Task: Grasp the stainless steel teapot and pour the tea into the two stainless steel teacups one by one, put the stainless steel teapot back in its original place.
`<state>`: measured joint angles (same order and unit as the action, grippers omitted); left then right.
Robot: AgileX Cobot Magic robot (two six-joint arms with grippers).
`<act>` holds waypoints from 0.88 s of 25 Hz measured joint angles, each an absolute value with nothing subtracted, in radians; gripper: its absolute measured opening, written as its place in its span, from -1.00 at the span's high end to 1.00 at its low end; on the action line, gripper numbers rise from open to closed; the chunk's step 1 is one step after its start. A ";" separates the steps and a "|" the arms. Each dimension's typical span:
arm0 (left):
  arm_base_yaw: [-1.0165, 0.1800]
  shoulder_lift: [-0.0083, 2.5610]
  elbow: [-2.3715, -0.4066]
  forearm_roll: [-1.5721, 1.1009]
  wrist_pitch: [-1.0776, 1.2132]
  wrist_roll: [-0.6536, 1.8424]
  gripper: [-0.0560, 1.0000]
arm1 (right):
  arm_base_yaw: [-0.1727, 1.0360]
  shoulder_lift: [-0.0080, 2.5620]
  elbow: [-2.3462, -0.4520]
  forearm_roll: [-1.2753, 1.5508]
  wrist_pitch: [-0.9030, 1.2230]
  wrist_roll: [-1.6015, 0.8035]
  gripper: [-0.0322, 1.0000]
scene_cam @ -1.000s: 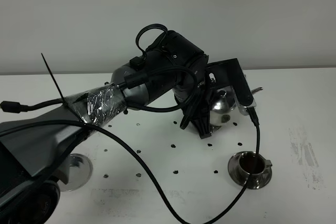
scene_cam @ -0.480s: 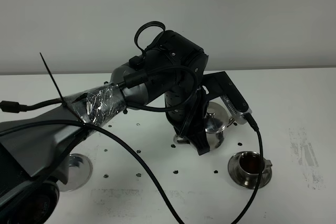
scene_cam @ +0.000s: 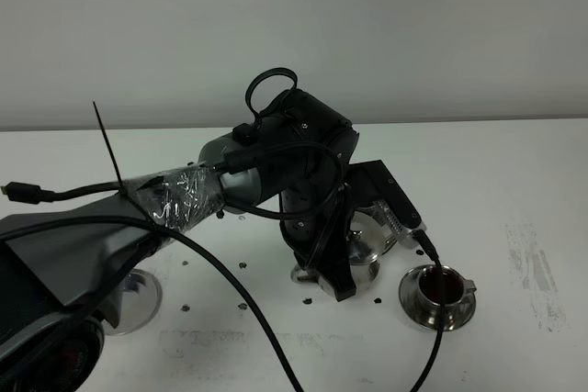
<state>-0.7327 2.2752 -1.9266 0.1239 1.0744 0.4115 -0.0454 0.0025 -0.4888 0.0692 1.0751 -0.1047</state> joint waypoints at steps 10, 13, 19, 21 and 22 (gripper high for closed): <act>-0.733 2.280 -1.862 0.125 1.019 0.386 0.42 | -0.045 0.002 -0.489 0.069 1.075 -0.105 0.11; -0.730 2.279 -1.862 0.126 1.030 0.367 0.42 | -0.045 0.002 -0.489 0.069 1.075 -0.105 0.11; -0.697 2.211 -1.859 0.166 1.060 0.307 0.42 | -0.045 0.002 -0.489 0.069 1.075 -0.105 0.11; -0.684 2.179 -1.859 0.173 1.085 0.300 0.42 | -0.045 0.002 -0.489 0.069 1.075 -0.105 0.11; -0.677 2.165 -1.852 0.178 1.087 0.293 0.42 | -0.045 0.002 -0.489 0.069 1.075 -0.105 0.11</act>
<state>-0.6768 2.1646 -1.8520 0.1778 1.0866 0.2934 -0.0454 0.0025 -0.4888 0.0692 1.0751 -0.1047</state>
